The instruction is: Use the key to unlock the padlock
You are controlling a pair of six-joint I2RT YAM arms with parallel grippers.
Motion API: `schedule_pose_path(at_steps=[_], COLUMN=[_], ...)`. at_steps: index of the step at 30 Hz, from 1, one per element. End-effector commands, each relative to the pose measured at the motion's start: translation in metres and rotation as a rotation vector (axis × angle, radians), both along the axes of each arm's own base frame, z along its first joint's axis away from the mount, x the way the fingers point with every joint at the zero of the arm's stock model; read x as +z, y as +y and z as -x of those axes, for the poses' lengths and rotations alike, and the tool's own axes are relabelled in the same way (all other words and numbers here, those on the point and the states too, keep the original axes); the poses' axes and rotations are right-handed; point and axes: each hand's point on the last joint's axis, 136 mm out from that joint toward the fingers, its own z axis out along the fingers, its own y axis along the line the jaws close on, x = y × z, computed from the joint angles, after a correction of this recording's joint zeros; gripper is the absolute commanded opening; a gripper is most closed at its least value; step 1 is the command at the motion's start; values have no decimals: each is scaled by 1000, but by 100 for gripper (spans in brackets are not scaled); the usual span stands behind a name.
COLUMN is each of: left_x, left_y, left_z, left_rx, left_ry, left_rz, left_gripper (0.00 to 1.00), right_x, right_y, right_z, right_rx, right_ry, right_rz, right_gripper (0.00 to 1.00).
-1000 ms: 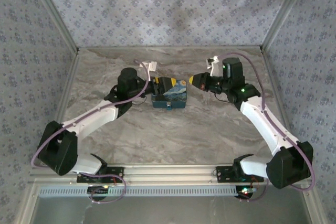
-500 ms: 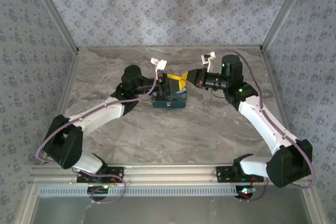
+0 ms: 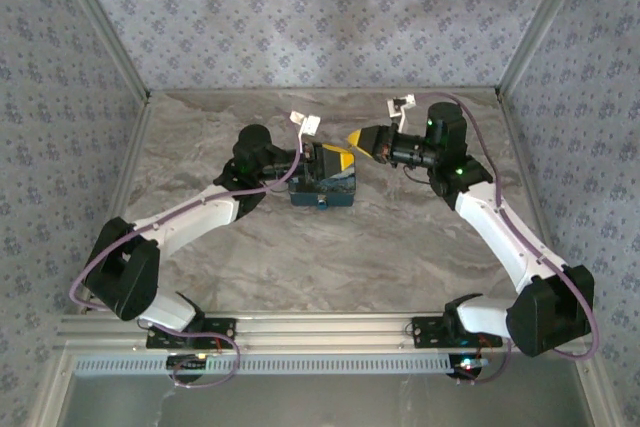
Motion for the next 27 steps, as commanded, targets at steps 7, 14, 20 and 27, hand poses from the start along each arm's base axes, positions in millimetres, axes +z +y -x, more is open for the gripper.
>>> schedule_pose_path(at_steps=[7, 14, 20, 27], left_x=[14, 12, 11, 14], left_y=[4, 13, 13, 11], left_z=[4, 4, 5, 4], left_rx=[13, 42, 35, 30], left_ry=[-67, -75, -83, -84], left_rz=[-17, -47, -66, -59], left_gripper=[17, 15, 11, 0], right_x=[3, 1, 0, 0], right_y=[0, -2, -1, 0], right_z=[8, 16, 21, 23], right_rx=[46, 80, 105, 113], right_ry=[-5, -3, -8, -9], right_rz=[-2, 13, 17, 17], right_gripper=[0, 0, 0, 0])
